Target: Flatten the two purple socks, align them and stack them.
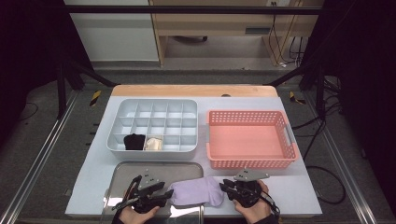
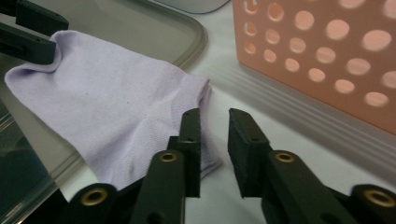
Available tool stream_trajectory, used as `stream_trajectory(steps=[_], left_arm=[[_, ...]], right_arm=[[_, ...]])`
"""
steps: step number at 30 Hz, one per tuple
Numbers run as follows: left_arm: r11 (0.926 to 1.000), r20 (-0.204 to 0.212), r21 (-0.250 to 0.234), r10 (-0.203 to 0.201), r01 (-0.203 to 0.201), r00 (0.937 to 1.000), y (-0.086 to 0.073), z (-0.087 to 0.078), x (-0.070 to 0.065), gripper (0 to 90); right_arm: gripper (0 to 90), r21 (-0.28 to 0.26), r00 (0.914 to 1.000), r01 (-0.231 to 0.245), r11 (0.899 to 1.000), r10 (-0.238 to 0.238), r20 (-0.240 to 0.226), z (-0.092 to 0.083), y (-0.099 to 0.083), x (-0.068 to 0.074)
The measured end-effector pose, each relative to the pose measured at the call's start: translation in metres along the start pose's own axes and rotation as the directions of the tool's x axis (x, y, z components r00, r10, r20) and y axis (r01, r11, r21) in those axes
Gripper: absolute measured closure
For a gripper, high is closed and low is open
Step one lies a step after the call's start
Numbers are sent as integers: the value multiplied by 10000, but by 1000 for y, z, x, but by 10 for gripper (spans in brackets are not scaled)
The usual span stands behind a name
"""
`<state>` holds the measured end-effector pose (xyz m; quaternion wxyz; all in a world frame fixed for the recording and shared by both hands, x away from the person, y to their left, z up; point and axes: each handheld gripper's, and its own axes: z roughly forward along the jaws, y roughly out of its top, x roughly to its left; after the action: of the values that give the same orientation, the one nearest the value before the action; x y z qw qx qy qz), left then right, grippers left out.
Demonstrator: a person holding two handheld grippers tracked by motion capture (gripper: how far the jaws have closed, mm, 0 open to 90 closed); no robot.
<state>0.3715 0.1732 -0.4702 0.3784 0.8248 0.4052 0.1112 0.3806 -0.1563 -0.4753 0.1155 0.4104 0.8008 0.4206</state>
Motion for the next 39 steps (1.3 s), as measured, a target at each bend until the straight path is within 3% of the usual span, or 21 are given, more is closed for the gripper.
stream_trajectory(steps=[6, 11, 14, 19, 22, 23, 25, 30, 34, 39], left_arm=[[9999, 100, 123, -8, 7, 9999, -2, 2, -2, 594], [9998, 128, 187, -99, 97, 9999, -3, 3, -6, 666], [9996, 294, 299, -2, -7, 9996, -2, 4, -9, 792], [9999, 282, 129, -37, 33, 9996, 0, 2, -7, 842], [10000, 87, -94, 19, -18, 10000, 5, 6, -5, 844], [9998, 25, -175, 123, -123, 9999, 8, 8, -5, 843], [9995, -99, -154, 285, -286, 9995, 10, 13, -6, 841], [9990, -234, -205, 400, -404, 9989, 10, 14, -7, 805], [9986, -174, -467, 221, -229, 9996, 11, 8, -5, 652], [9947, 131, -1020, 153, -139, 9998, 19, -5, -3, 606]], right_arm=[[704, 275, 9984, -346, 9990, 358, -439, 10, -8, 0], [768, 218, 9995, -104, 9997, 110, -283, 10, -11, 6], [824, 275, 9998, 20, 9996, -15, -174, 8, -11, 10], [838, 378, 9997, -46, 9993, 55, -226, 5, -8, 8], [838, 207, 9999, 23, 9998, -26, 140, 1, -1, 3], [837, 141, 9981, 213, 9997, -221, 576, 2, 4, -1], [835, 265, 9960, 274, 9993, -296, 840, 6, 5, -5], [797, 346, 9953, 437, 9984, -465, 845, 12, 2, -3], [708, -152, 9950, 459, 9988, -444, 889, 5, 4, -4], [658, -822, 9961, 159, 9965, -87, 873, -10, 3, -12]])
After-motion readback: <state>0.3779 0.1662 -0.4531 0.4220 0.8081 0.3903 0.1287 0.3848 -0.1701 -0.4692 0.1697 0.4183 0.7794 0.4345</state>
